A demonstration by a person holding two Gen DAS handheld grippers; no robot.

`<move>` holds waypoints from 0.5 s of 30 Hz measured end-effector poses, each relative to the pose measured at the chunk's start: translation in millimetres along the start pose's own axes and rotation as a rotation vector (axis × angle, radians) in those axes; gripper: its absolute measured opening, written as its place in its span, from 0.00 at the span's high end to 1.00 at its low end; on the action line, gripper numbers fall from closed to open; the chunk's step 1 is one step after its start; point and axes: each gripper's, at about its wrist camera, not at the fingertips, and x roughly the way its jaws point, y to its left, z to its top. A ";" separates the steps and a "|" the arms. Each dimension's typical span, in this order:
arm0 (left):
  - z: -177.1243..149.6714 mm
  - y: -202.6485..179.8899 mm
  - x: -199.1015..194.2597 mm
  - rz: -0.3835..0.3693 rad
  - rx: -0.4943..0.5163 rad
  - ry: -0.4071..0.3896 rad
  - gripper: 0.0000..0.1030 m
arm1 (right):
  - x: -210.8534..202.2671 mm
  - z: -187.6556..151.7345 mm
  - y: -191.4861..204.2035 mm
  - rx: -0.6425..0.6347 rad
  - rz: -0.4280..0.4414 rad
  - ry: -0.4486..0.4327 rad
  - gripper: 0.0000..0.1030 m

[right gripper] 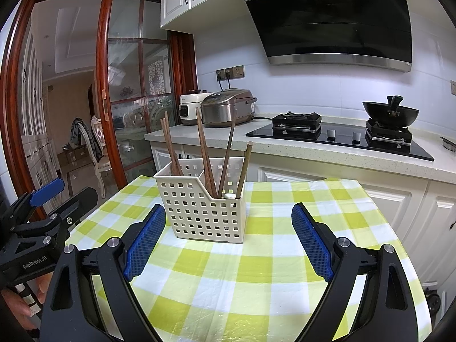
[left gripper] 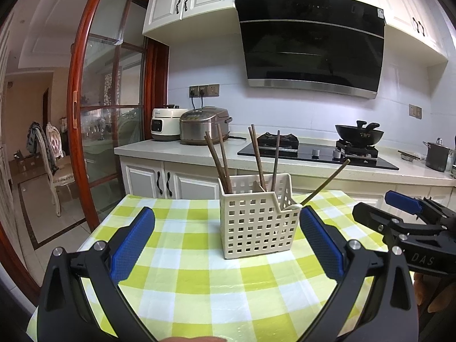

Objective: Organize utensils

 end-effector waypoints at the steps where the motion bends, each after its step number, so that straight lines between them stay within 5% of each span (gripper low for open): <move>1: 0.0 -0.3 0.5 0.002 0.001 0.000 0.04 | 0.1 0.0 0.2 0.001 0.001 0.002 0.18; 15: -1.0 -0.3 3.3 -0.011 -0.001 0.019 0.04 | 0.3 -1.7 0.9 -0.001 0.000 0.005 0.18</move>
